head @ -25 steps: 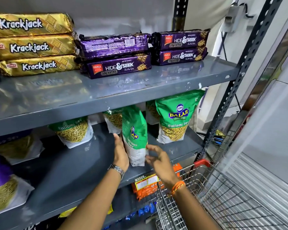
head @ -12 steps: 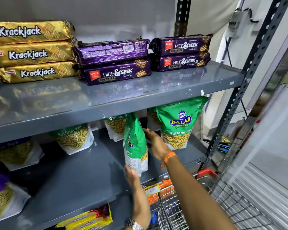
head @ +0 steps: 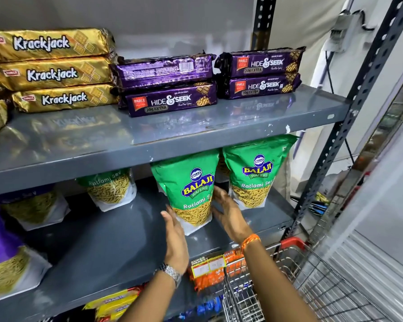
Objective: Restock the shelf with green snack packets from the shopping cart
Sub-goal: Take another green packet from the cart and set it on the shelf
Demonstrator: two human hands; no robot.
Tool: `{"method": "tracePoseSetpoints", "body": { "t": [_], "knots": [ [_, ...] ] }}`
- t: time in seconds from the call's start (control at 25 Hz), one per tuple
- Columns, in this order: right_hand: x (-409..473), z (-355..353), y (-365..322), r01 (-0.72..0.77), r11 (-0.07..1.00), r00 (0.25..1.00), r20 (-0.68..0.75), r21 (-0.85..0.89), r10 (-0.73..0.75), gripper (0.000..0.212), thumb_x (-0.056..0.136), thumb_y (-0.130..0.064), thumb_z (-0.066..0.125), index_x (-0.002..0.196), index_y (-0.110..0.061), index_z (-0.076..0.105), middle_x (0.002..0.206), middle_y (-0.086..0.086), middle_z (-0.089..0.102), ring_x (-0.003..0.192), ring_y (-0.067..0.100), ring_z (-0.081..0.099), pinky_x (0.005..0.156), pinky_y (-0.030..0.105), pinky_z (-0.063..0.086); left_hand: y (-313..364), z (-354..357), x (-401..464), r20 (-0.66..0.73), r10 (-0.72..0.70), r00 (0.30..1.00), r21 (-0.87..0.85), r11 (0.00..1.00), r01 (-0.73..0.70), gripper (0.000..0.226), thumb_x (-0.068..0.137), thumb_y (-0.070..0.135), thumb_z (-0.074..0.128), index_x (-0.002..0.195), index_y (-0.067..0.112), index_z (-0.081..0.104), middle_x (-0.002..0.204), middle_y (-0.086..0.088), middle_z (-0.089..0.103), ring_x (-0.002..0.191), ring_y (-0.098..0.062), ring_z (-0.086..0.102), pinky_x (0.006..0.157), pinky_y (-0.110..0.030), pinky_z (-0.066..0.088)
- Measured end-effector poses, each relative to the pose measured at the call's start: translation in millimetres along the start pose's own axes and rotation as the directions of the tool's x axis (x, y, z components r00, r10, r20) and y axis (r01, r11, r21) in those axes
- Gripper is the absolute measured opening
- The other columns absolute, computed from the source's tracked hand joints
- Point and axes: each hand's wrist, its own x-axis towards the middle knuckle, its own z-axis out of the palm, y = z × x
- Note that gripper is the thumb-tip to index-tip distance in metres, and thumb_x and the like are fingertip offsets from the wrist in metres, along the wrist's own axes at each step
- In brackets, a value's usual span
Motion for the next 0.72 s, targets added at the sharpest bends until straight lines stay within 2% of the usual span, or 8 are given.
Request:
{"method": "tracePoseSetpoints", "body": {
  "t": [0.08,0.2,0.32,0.44,0.52,0.6,0.64,0.72],
  "knots": [
    [-5,-2,2,0.017,1.000,0.999,-0.038,0.002,-0.017,0.045,0.107,-0.033,0.022,0.146,-0.022,0.041,0.148,-0.003,0.046,0.137,0.014,0.042,0.114,0.036,0.032,7,-5,17,0.033,-0.028,0.999,-0.014,0.999,0.029,0.106,0.075,0.089,0.018,0.160,0.025,0.011,0.169,0.001,0.008,0.157,-0.017,0.008,0.129,-0.040,0.007],
    [-11,-2,0,0.027,1.000,0.998,-0.055,0.008,-0.026,0.040,0.107,-0.034,0.024,0.143,-0.031,0.041,0.143,-0.009,0.048,0.135,0.009,0.040,0.117,0.038,0.030,17,-4,32,0.070,-0.047,0.996,-0.027,0.998,0.049,0.092,0.088,0.077,0.018,0.160,0.019,0.015,0.168,-0.002,0.015,0.156,-0.019,0.014,0.127,-0.038,0.014],
    [-24,-5,-7,-0.002,1.000,1.000,-0.030,0.009,0.002,0.043,0.107,-0.035,0.025,0.147,-0.028,0.037,0.145,-0.010,0.045,0.143,0.013,0.034,0.119,0.036,0.026,21,-9,35,0.032,-0.061,0.998,-0.055,0.997,0.062,0.087,0.091,0.074,0.019,0.160,0.021,0.018,0.168,0.000,0.019,0.156,-0.018,0.018,0.127,-0.038,0.015],
    [-61,-34,-17,-0.059,0.998,0.998,-0.023,-0.036,0.058,0.050,0.107,-0.035,0.025,0.151,-0.015,0.037,0.154,-0.005,0.042,0.143,0.013,0.036,0.123,0.039,0.023,17,-10,13,-0.020,-0.061,0.998,-0.082,0.995,0.059,0.068,0.100,0.062,0.008,0.160,0.030,0.019,0.167,0.010,0.017,0.155,-0.010,0.012,0.127,-0.035,0.006],
    [-102,-70,-25,-0.077,0.995,0.997,-0.015,-0.067,0.076,0.056,0.101,-0.043,0.030,0.149,-0.015,0.041,0.155,-0.005,0.043,0.141,0.011,0.040,0.120,0.036,0.027,5,-6,-10,-0.078,-0.035,0.996,-0.054,0.998,0.031,0.065,0.102,0.060,0.014,0.158,0.029,0.025,0.165,0.012,0.021,0.153,-0.006,0.017,0.124,-0.031,0.009],
    [-151,-111,-32,-0.105,0.993,0.988,-0.118,-0.047,0.099,0.055,0.093,-0.042,0.040,0.140,-0.018,0.052,0.148,-0.007,0.052,0.135,0.009,0.049,0.110,0.030,0.038,-15,2,-33,-0.127,0.031,0.991,0.047,0.999,-0.025,0.069,0.095,0.064,0.030,0.152,0.026,0.039,0.161,0.010,0.035,0.147,-0.002,0.030,0.125,-0.033,0.016],
    [-174,-135,-32,-0.111,0.994,0.977,-0.187,-0.023,0.105,0.046,0.093,-0.038,0.042,0.133,-0.022,0.059,0.143,-0.009,0.057,0.131,0.009,0.054,0.107,0.029,0.040,-24,9,-42,-0.118,0.056,0.991,0.099,0.994,-0.045,0.068,0.093,0.060,0.038,0.150,0.022,0.044,0.157,0.008,0.041,0.144,-0.003,0.036,0.125,-0.035,0.020],
    [-222,-183,-13,-0.129,0.992,0.943,-0.308,0.013,0.127,0.034,0.100,-0.024,0.041,0.122,-0.026,0.067,0.137,-0.009,0.063,0.131,0.012,0.054,0.111,0.034,0.041,-42,31,-62,-0.026,0.045,0.999,0.191,0.981,-0.039,0.058,0.096,0.041,0.044,0.147,0.014,0.047,0.152,0.000,0.049,0.138,-0.008,0.046,0.122,-0.034,0.029]
  ]
}}
